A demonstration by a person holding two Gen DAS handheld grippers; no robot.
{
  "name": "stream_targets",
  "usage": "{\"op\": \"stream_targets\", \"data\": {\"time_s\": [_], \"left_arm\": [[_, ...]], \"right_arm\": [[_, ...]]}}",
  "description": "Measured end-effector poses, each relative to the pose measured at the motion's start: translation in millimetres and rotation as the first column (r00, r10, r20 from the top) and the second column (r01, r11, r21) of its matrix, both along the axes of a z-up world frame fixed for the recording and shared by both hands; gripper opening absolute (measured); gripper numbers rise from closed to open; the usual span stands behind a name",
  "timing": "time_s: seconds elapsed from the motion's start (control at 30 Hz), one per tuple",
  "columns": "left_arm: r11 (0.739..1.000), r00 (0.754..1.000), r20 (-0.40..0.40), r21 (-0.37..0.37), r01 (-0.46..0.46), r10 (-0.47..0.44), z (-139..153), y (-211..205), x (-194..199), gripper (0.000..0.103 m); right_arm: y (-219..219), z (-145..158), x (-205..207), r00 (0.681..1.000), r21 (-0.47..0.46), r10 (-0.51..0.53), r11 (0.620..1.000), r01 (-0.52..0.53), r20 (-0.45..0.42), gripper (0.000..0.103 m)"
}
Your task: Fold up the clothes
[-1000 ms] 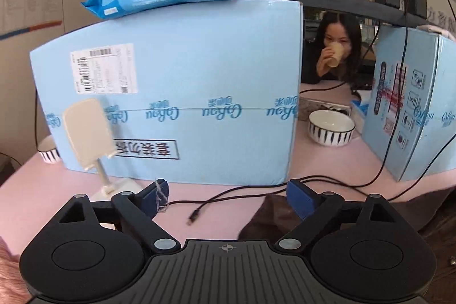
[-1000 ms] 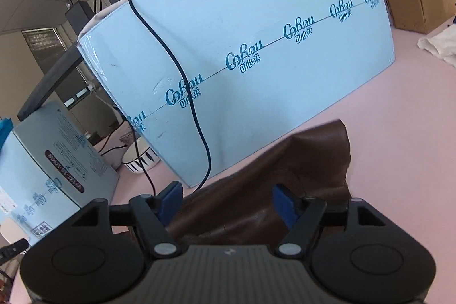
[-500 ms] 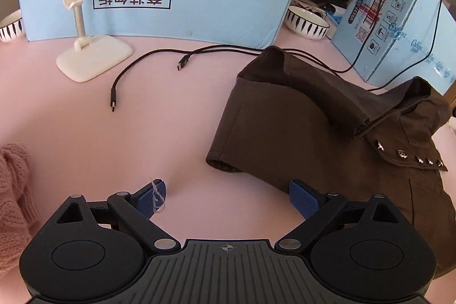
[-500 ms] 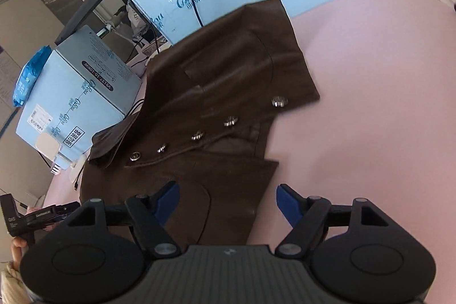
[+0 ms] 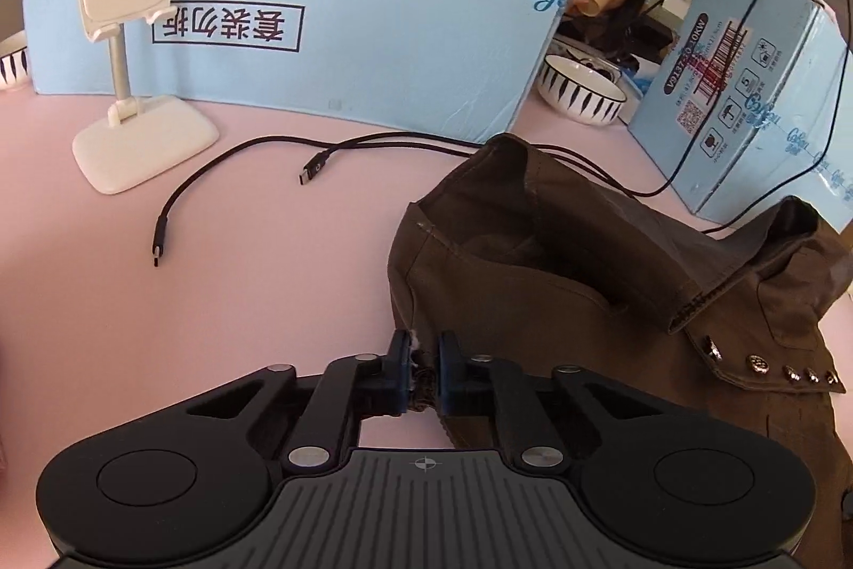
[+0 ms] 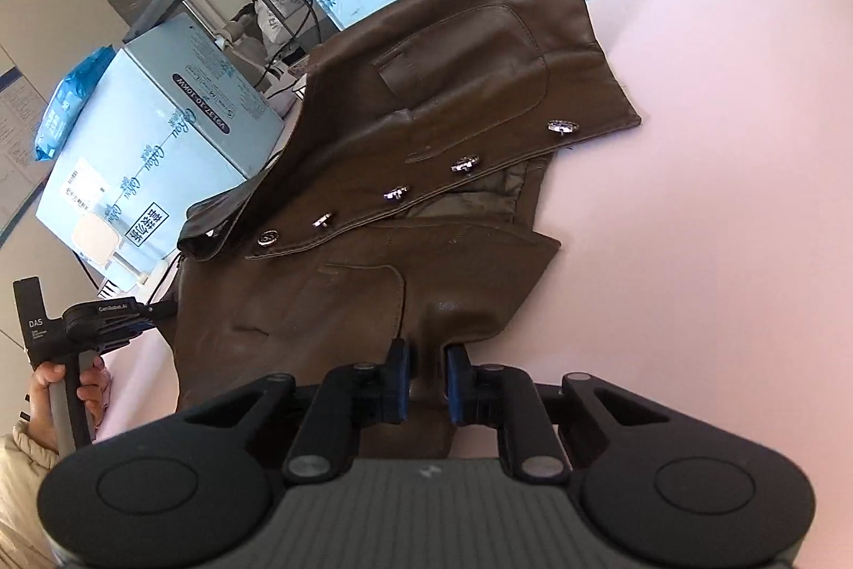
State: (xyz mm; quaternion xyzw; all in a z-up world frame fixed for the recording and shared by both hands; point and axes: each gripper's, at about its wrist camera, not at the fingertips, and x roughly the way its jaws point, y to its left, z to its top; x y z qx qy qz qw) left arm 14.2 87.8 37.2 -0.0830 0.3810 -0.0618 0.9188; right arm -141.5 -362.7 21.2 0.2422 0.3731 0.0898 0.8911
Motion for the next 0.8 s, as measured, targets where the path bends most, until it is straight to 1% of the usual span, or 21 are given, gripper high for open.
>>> {"op": "stream_targets", "data": {"time_s": [0.03,0.13,0.23,0.27,0.37,0.47,0.5,0.6,0.67,0.73,0.77,0.8], "left_arm": [[1.0,1.0,0.015,0.025,0.01,-0.01,3.5,-3.1,-6.6,0.004],[0.997,0.997,0.015,0.015,0.077,-0.077,17.2,-5.5,-40.4,0.004],[0.992,0.992,0.009,-0.011,0.128,-0.128,27.5,-3.3,-81.6,0.004],[0.991,0.991,0.009,-0.009,0.132,-0.132,27.7,-3.3,-87.6,0.004],[0.987,0.987,-0.004,-0.007,0.16,-0.16,25.8,0.3,-123.7,0.004],[0.98,0.981,-0.054,-0.072,0.184,-0.188,16.5,10.0,-161.8,0.004],[0.98,0.98,-0.069,-0.089,0.18,-0.186,12.7,12.3,-171.6,0.004],[0.978,0.977,-0.092,-0.106,0.182,-0.192,4.0,16.0,-188.8,0.006],[0.978,0.977,-0.089,-0.106,0.183,-0.192,-0.9,19.4,-198.9,0.01],[0.973,0.974,-0.082,-0.115,0.202,-0.212,-2.6,25.6,-202.9,0.02],[0.97,0.973,-0.076,-0.124,0.208,-0.218,1.4,29.9,-202.2,0.04],[0.969,0.973,-0.066,-0.127,0.214,-0.223,7.3,33.0,-199.7,0.071]], "right_arm": [[-3.4,5.7,-4.0,1.0,-0.013,-0.008,1.0,0.008,0.019,0.001],[-20.2,33.3,-22.2,0.997,-0.016,0.0,1.0,0.001,0.075,0.001],[-23.9,47.9,-38.8,0.997,-0.073,-0.007,0.997,0.012,0.071,0.001],[-24.3,48.0,-42.3,0.998,-0.078,-0.006,0.997,0.011,0.062,0.001],[-25.8,43.5,-57.4,1.0,-0.092,0.004,0.996,-0.003,0.014,0.001],[-31.6,41.0,-77.4,1.0,-0.089,-0.001,0.996,0.0,-0.005,0.001],[-34.0,40.6,-84.0,1.0,-0.087,-0.003,0.996,0.003,-0.009,0.001],[-39.6,34.0,-100.6,0.999,-0.071,-0.035,0.997,0.032,-0.04,0.001],[-38.3,26.1,-100.1,0.998,-0.062,-0.045,0.997,0.042,-0.046,0.001],[-36.2,20.2,-97.3,0.998,-0.067,-0.045,0.997,0.042,-0.043,0.001],[-33.2,19.3,-94.9,0.998,-0.087,-0.047,0.995,0.044,-0.033,0.001],[-26.8,20.5,-90.2,0.999,-0.144,-0.039,0.989,0.039,0.002,0.002]]}}
